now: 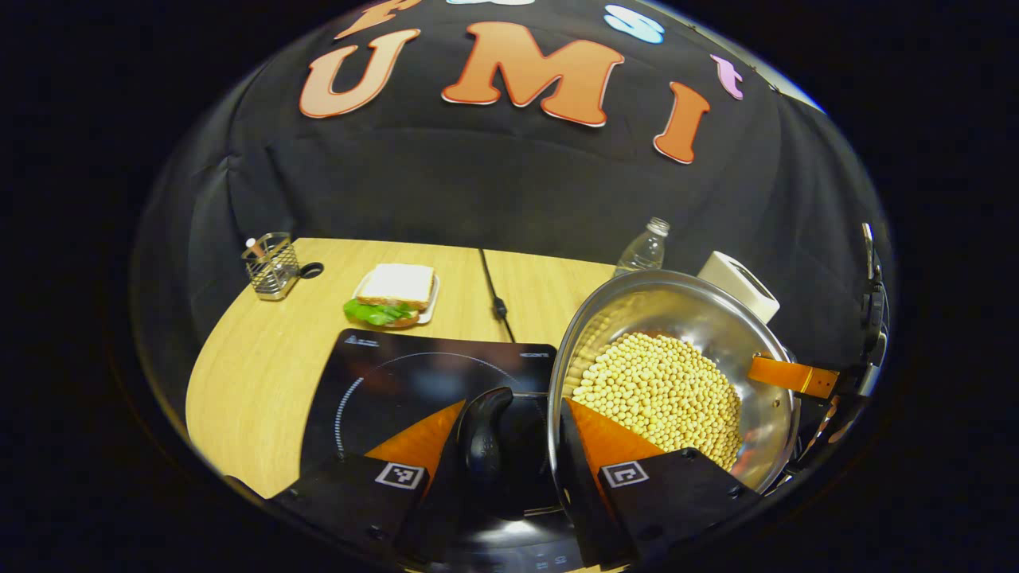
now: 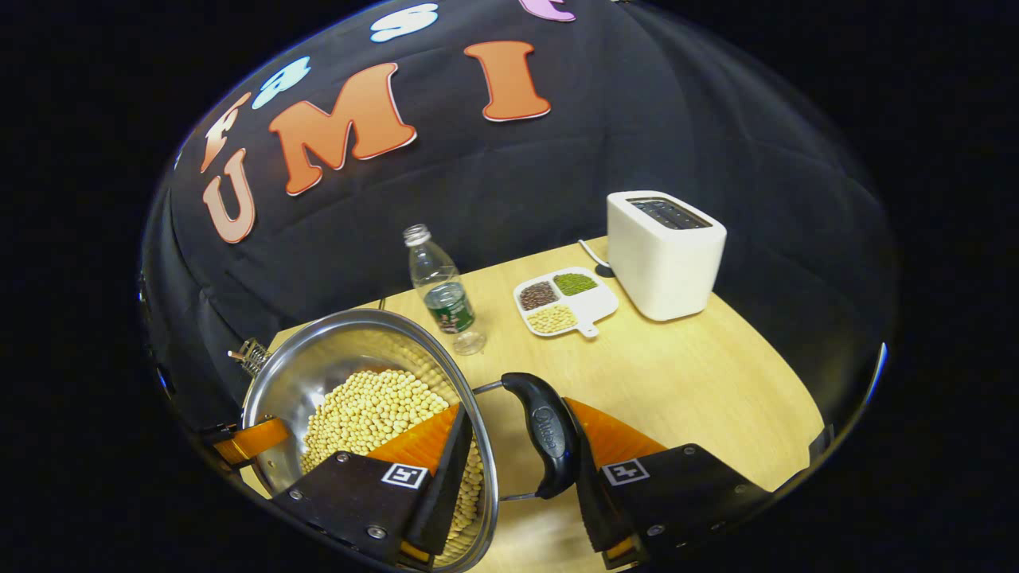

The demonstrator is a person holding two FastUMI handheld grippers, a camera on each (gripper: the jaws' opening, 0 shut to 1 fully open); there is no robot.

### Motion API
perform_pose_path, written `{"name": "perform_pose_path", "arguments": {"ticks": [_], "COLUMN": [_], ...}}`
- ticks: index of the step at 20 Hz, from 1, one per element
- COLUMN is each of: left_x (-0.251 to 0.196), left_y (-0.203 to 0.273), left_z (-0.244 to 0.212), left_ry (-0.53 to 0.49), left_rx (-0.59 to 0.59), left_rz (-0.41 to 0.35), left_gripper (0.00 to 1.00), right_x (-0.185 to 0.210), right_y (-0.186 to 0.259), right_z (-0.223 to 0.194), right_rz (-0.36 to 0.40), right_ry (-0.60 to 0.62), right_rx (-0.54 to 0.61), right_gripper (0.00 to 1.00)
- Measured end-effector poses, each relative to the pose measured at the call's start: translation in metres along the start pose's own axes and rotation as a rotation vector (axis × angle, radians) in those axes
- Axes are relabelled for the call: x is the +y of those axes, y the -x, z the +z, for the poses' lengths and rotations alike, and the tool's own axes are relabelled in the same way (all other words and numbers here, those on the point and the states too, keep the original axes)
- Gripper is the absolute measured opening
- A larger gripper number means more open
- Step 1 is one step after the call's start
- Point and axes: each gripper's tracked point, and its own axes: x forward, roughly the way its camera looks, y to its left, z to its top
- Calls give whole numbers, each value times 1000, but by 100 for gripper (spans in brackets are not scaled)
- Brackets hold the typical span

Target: First push the handle of the pot to place it horizontally, then grasp the pot with both hands and set it on the induction cooktop.

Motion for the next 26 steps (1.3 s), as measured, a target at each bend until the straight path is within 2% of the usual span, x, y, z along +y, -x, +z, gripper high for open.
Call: {"name": "perform_pose_path", "arguments": {"ticks": [2,3,5,13,14,17,19,21,22,26], "left_x": [25,37,62,136,134,132,134,136,136,136], "left_y": [7,8,12,27,26,23,23,23,22,21], "left_z": [1,1,-1,-7,-8,-14,-16,-18,-19,-19], "left_ry": [4,11,28,68,79,89,87,85,83,77], "left_rx": [-3,-1,8,32,40,61,72,83,87,89], "left_rz": [25,36,57,127,132,145,148,150,149,140], "left_gripper": [69,63,67,66,64,70,66,69,66,66], "right_x": [24,36,60,131,137,147,151,152,152,153], "right_y": [-4,-6,-11,-33,-36,-45,-49,-51,-52,-55], "right_z": [-9,-12,-19,-41,-45,-55,-62,-66,-67,-70], "right_rz": [21,30,49,112,115,114,115,113,110,94], "right_ry": [9,18,36,82,90,117,122,126,130,147], "right_rx": [15,20,31,86,93,118,136,148,151,154], "right_gripper": [65,65,65,65,65,65,65,65,65,65]}}
